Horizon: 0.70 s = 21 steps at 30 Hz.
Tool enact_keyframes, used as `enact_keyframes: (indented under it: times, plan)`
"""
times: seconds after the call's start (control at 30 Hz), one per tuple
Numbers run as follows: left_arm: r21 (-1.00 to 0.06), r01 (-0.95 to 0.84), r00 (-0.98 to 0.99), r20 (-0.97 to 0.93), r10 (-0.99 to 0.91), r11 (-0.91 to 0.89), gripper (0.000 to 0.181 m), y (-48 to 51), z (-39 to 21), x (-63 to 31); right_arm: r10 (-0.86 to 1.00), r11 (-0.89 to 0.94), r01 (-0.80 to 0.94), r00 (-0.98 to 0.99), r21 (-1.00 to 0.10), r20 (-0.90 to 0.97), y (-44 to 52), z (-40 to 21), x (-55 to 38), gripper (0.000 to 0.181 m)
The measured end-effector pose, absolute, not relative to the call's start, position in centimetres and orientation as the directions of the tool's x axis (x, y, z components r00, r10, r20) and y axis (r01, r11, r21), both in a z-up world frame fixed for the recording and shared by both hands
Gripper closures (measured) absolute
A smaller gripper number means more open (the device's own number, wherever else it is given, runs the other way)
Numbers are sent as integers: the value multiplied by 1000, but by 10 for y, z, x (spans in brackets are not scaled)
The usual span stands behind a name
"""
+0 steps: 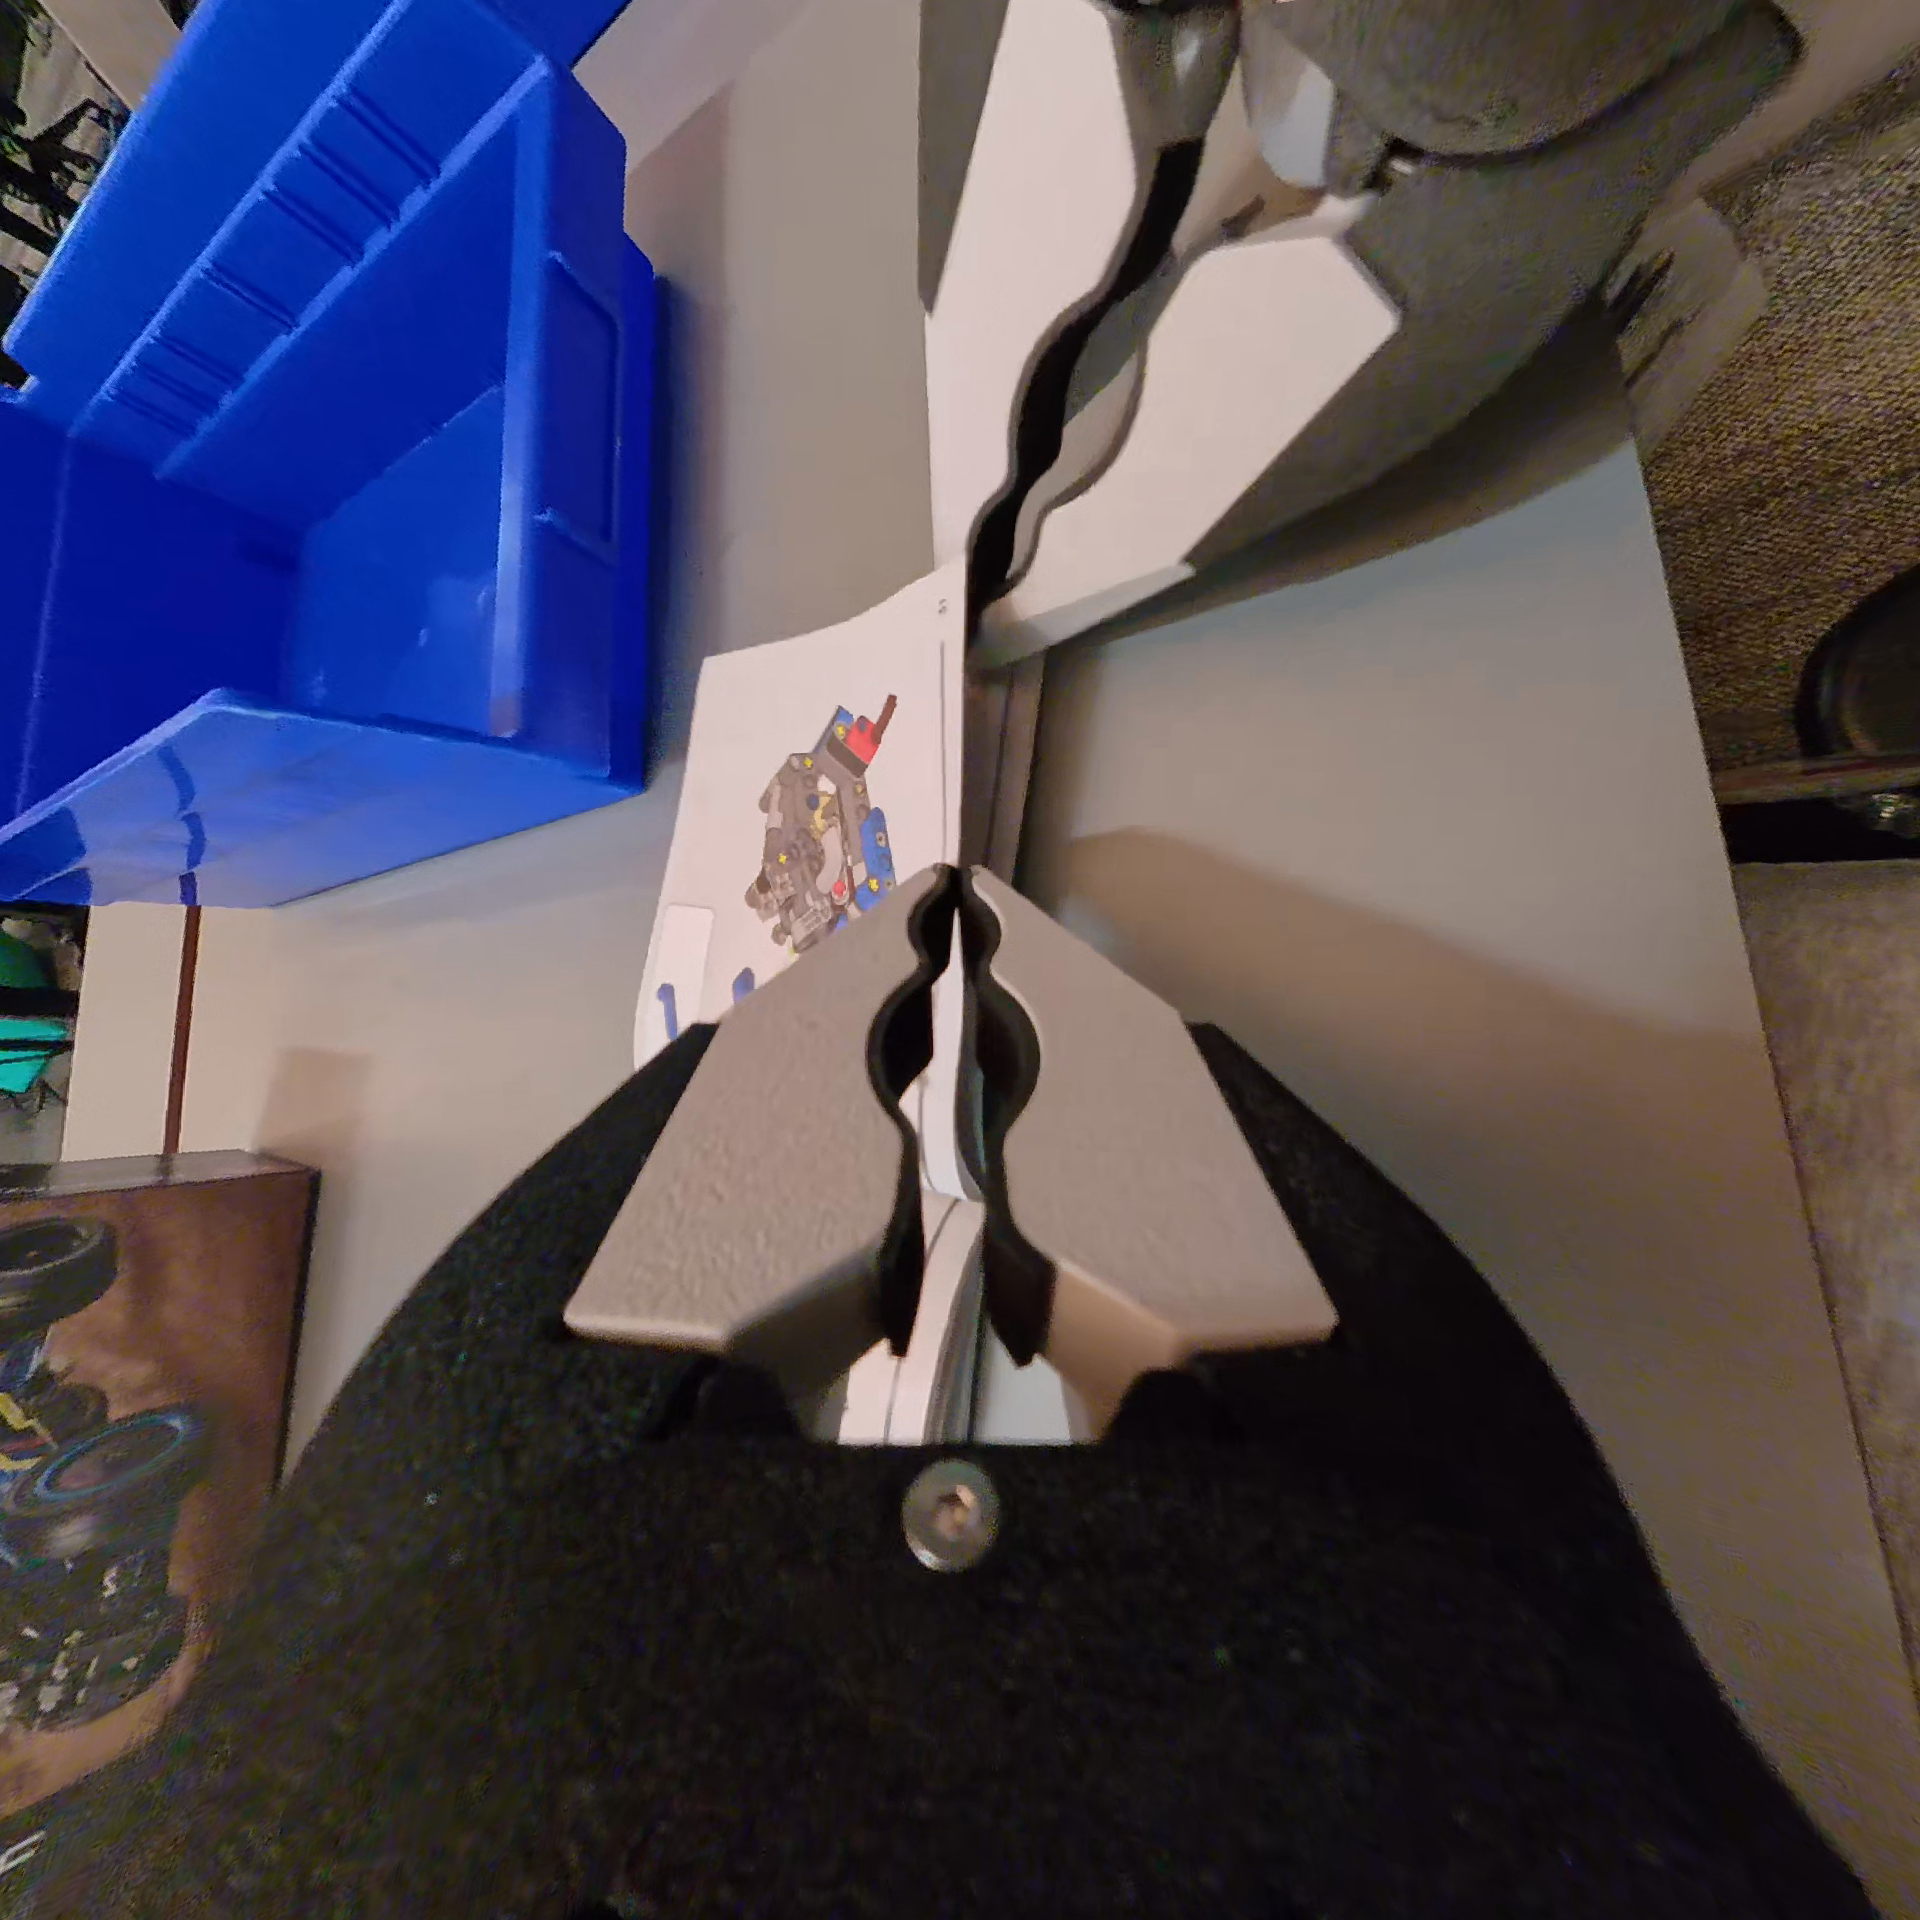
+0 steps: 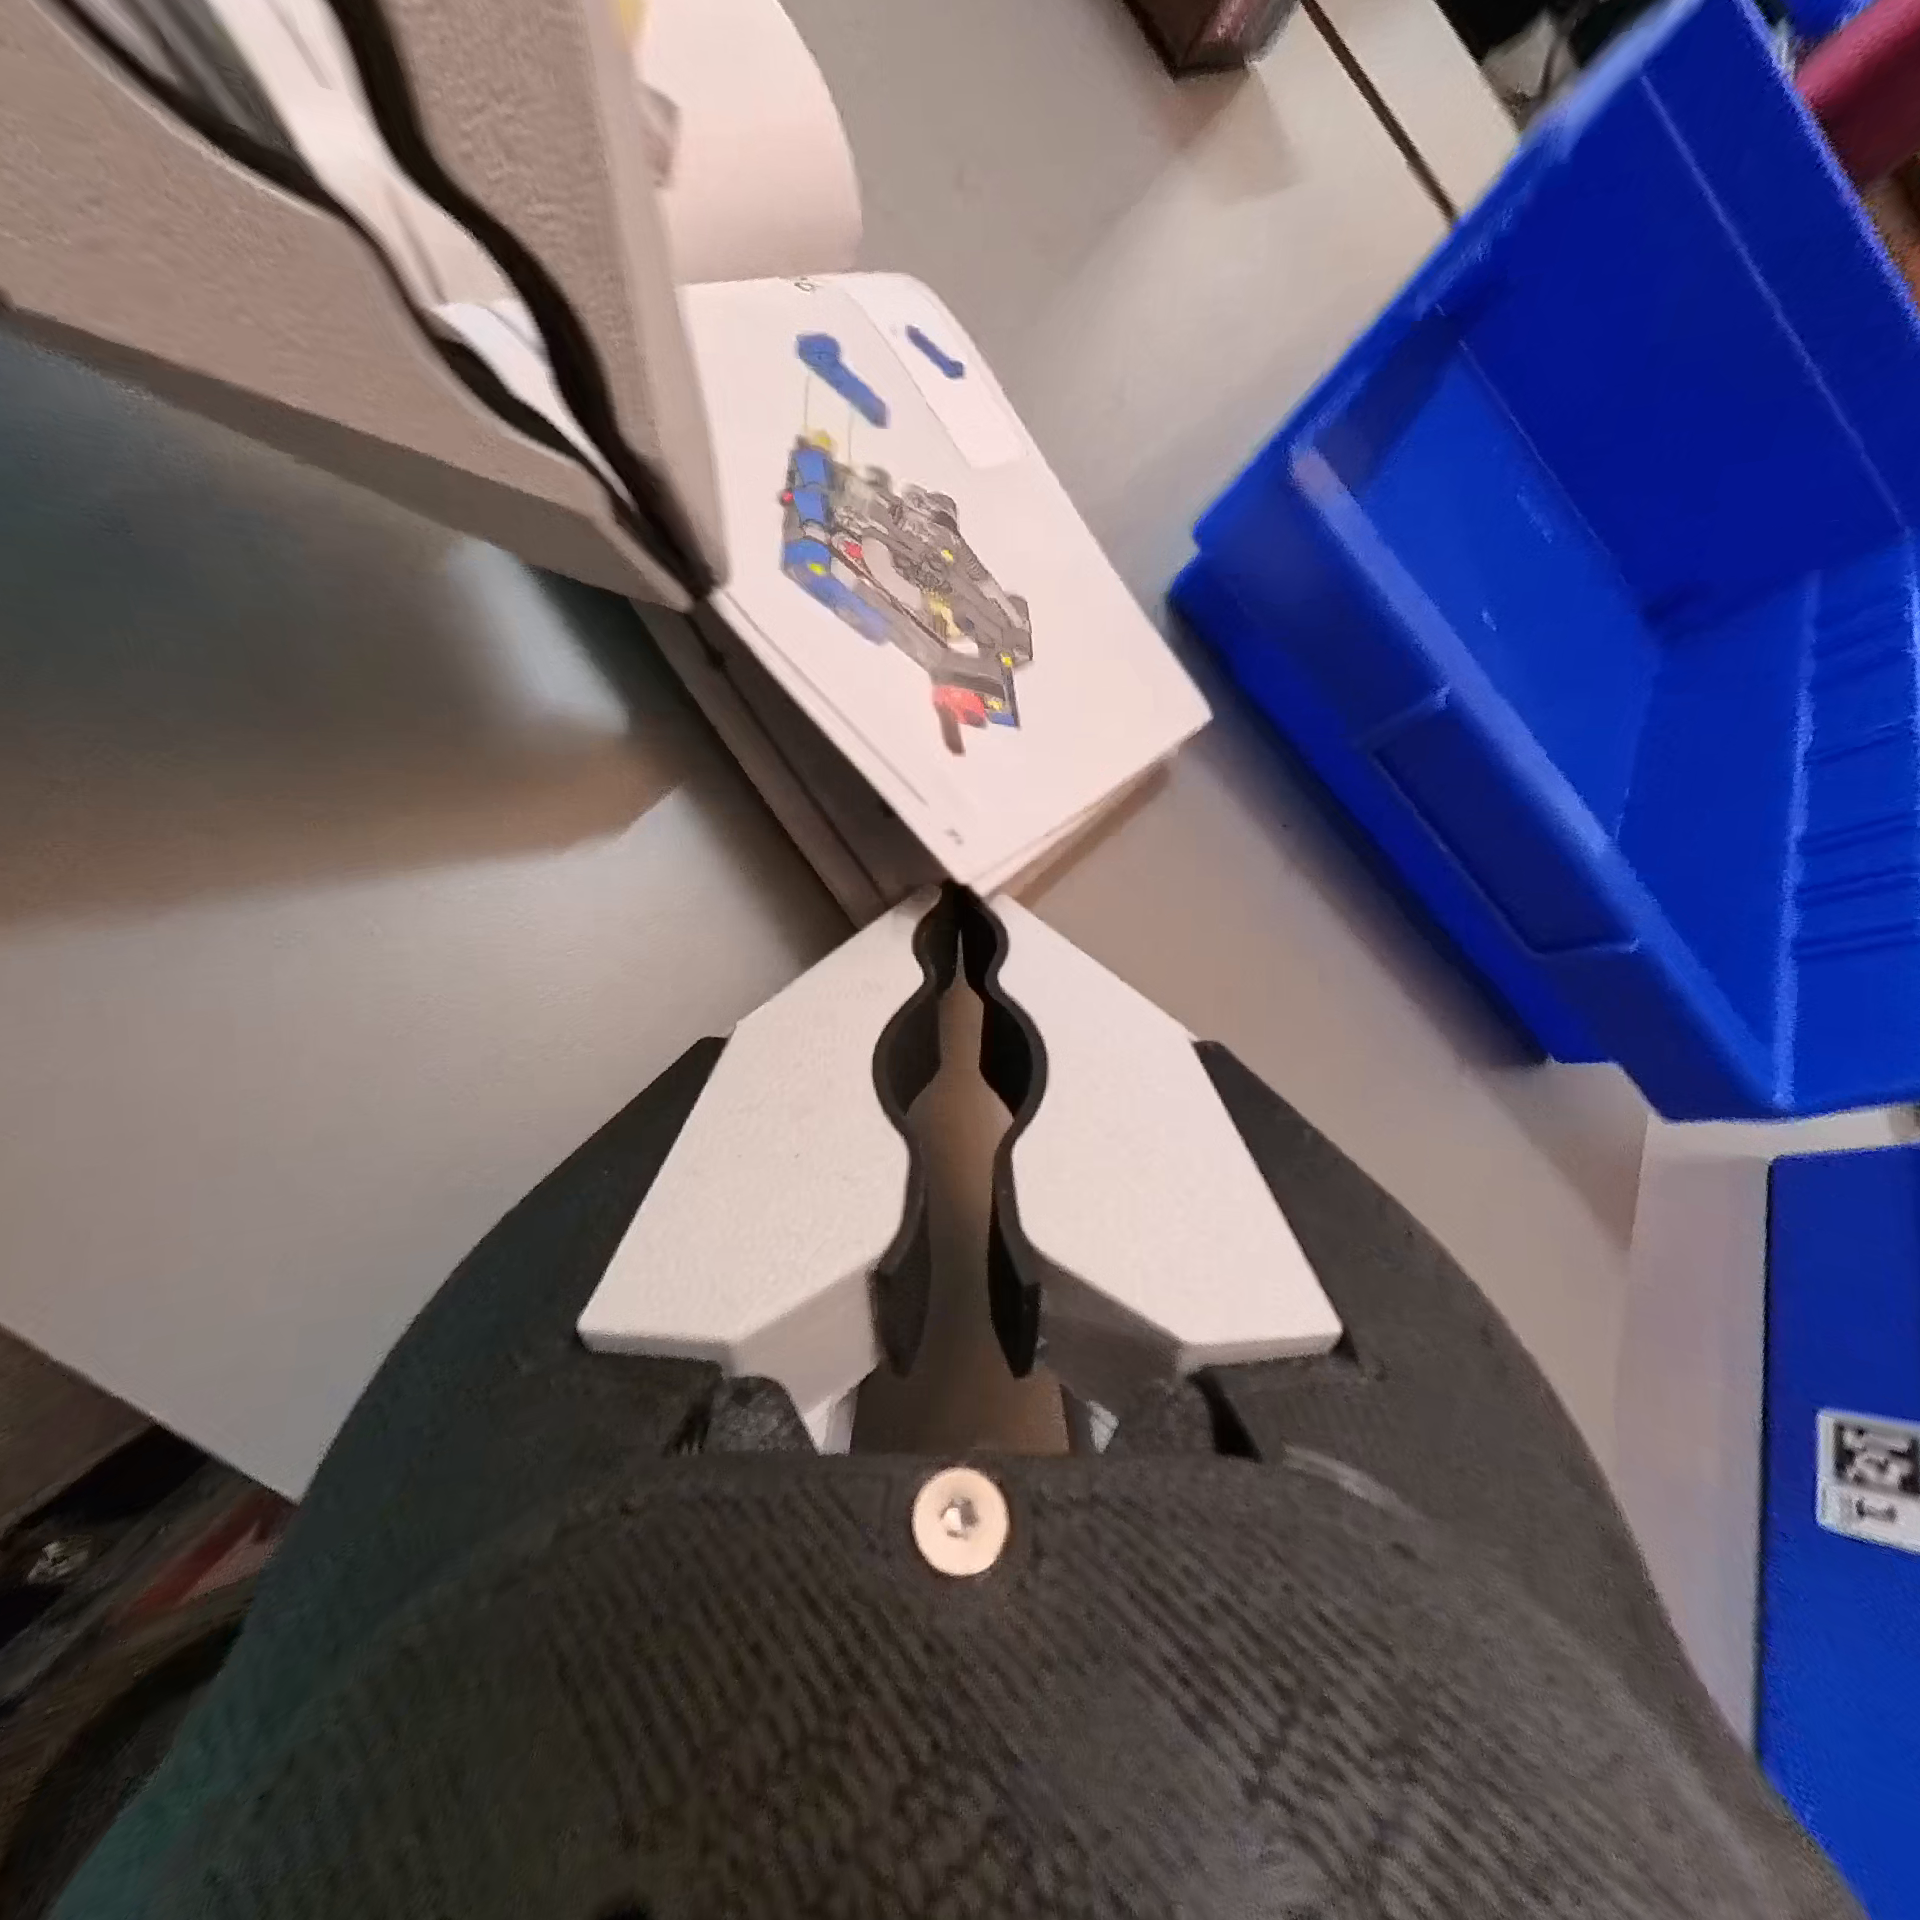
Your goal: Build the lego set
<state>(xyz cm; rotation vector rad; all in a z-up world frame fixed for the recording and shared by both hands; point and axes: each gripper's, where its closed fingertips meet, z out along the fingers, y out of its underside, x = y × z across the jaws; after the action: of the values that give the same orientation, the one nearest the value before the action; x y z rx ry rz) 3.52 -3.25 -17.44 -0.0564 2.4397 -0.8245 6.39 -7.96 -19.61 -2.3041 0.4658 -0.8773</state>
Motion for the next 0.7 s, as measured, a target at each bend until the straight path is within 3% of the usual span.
enact_keyframes:
  times: [0.33, 0.7]
  plan:
    - [-758, 10, -882, -315, -352, 652, 181, -28, -163, 32, -455, -777, -31, 719, -629, 526, -62, -196, 64, 181]
    - [-848, -41, -917, -178, -357, 529, 181, -29, -147, 27, -456, -786, -38, 710, -617, 537, -62, -197, 65, 181]
